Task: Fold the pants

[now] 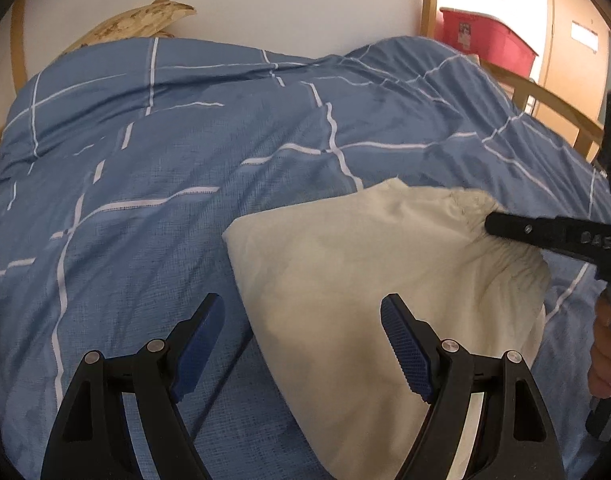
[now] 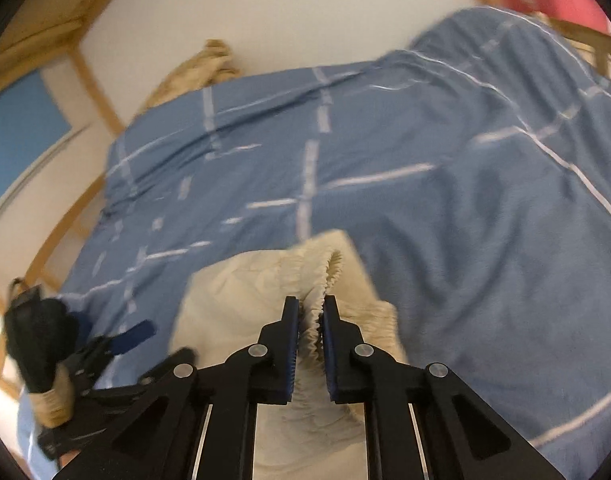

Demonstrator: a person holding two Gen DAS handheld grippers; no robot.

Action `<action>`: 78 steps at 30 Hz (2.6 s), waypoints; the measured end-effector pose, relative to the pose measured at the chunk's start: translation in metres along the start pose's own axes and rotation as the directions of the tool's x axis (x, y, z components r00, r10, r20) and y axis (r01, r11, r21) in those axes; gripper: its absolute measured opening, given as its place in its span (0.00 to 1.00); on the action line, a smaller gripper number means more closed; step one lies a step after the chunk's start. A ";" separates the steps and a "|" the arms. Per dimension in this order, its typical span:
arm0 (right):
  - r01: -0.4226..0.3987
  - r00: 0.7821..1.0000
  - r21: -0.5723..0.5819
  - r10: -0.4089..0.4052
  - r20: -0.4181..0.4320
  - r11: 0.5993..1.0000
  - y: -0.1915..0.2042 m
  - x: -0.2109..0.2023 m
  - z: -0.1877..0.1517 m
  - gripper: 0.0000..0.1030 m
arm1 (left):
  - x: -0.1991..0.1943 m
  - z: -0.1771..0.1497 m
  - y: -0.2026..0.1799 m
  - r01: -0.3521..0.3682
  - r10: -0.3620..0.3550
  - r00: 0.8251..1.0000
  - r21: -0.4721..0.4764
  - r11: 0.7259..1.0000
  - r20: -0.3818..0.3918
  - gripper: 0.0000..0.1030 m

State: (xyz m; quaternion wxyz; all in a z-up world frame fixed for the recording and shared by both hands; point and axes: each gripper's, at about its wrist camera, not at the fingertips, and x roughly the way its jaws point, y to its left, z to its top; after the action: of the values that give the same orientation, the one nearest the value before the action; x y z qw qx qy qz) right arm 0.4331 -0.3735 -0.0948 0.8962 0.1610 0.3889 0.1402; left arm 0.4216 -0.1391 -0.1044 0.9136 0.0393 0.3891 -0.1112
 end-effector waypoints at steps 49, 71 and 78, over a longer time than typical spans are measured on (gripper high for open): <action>-0.052 0.992 0.598 -0.026 0.121 0.800 -0.031 -0.024 -0.096 0.76 | -0.008 0.007 0.026 -0.033 0.033 0.999 -0.028 0.999 0.003 0.84; 0.081 0.960 0.444 -0.190 0.207 0.892 -0.008 -0.014 -0.099 0.64 | 0.057 -0.010 0.050 0.332 -0.359 0.933 -0.313 0.890 -0.031 0.49; 0.048 0.961 0.422 -0.157 0.228 0.905 -0.005 -0.014 -0.101 0.38 | 0.040 -0.007 0.051 0.336 -0.336 0.940 -0.303 0.892 0.053 0.16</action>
State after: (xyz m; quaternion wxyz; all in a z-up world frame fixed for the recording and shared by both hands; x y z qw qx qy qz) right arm 0.3501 -0.3655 -0.1530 0.8908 0.3422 0.2985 -0.0148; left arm 0.4553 -0.0954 -0.1387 0.8754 -0.1713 0.4028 -0.2051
